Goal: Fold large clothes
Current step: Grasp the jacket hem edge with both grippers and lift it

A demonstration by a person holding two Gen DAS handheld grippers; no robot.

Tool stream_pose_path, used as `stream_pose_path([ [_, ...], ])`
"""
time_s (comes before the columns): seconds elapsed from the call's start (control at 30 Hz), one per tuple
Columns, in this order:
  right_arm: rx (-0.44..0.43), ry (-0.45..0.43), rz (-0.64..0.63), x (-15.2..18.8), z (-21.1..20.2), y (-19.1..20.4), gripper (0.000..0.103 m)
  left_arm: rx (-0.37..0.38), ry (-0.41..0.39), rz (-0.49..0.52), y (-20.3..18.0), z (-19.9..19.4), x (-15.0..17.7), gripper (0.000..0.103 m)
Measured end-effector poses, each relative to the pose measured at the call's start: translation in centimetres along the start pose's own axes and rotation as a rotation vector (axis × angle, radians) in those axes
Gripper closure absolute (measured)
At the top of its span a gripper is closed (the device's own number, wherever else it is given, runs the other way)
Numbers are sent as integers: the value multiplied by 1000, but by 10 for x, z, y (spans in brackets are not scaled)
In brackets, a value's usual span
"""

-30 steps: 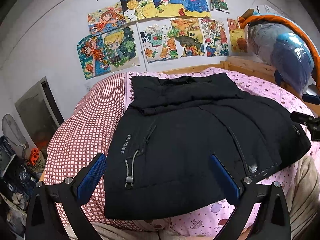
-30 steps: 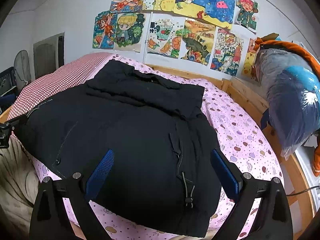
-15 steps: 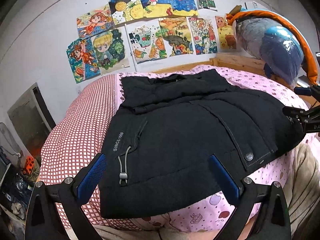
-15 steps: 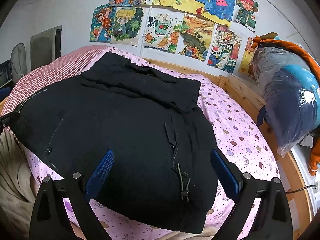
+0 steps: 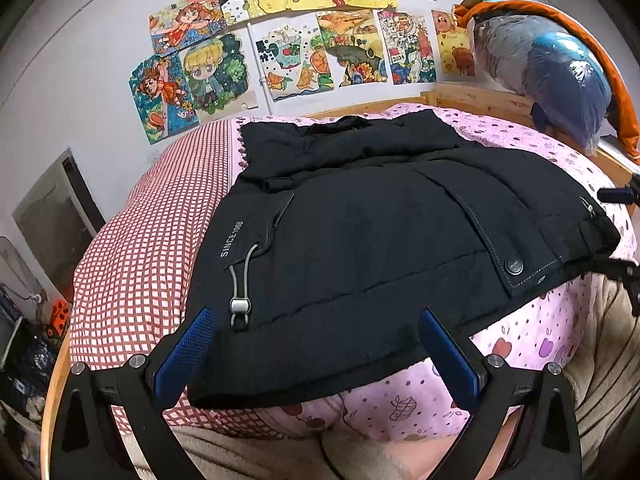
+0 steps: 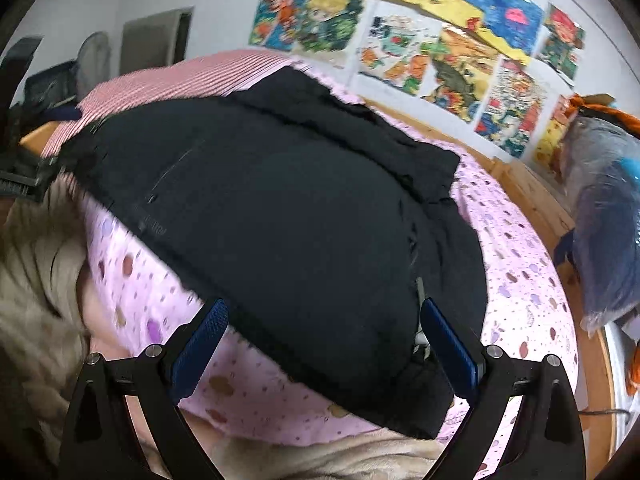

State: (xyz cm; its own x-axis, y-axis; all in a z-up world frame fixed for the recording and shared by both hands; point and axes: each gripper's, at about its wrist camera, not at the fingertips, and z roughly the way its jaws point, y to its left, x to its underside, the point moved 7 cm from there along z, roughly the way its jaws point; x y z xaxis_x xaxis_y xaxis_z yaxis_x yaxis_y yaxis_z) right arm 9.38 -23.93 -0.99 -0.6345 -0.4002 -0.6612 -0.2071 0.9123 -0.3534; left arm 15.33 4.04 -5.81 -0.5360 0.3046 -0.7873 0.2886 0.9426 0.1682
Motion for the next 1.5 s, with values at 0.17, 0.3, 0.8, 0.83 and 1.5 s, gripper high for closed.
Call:
stream_pose_path([
  [0.17, -30, 40, -2, 11, 3, 10, 8, 2, 7, -1, 1, 1, 4, 0],
  [0.3, -9, 76, 6, 19, 13, 11, 8, 8, 11, -14, 1, 4, 6, 0],
  [0.8, 112, 77, -4, 24, 21, 7, 8, 46, -39, 44, -10, 2, 3, 0],
  [0.83, 105, 61, -9, 23, 17, 8, 8, 58, -48, 58, -12, 1, 2, 0],
  [1.5, 311, -15, -41, 38, 13, -7, 8, -120, -22, 287, -37, 29, 22, 0],
])
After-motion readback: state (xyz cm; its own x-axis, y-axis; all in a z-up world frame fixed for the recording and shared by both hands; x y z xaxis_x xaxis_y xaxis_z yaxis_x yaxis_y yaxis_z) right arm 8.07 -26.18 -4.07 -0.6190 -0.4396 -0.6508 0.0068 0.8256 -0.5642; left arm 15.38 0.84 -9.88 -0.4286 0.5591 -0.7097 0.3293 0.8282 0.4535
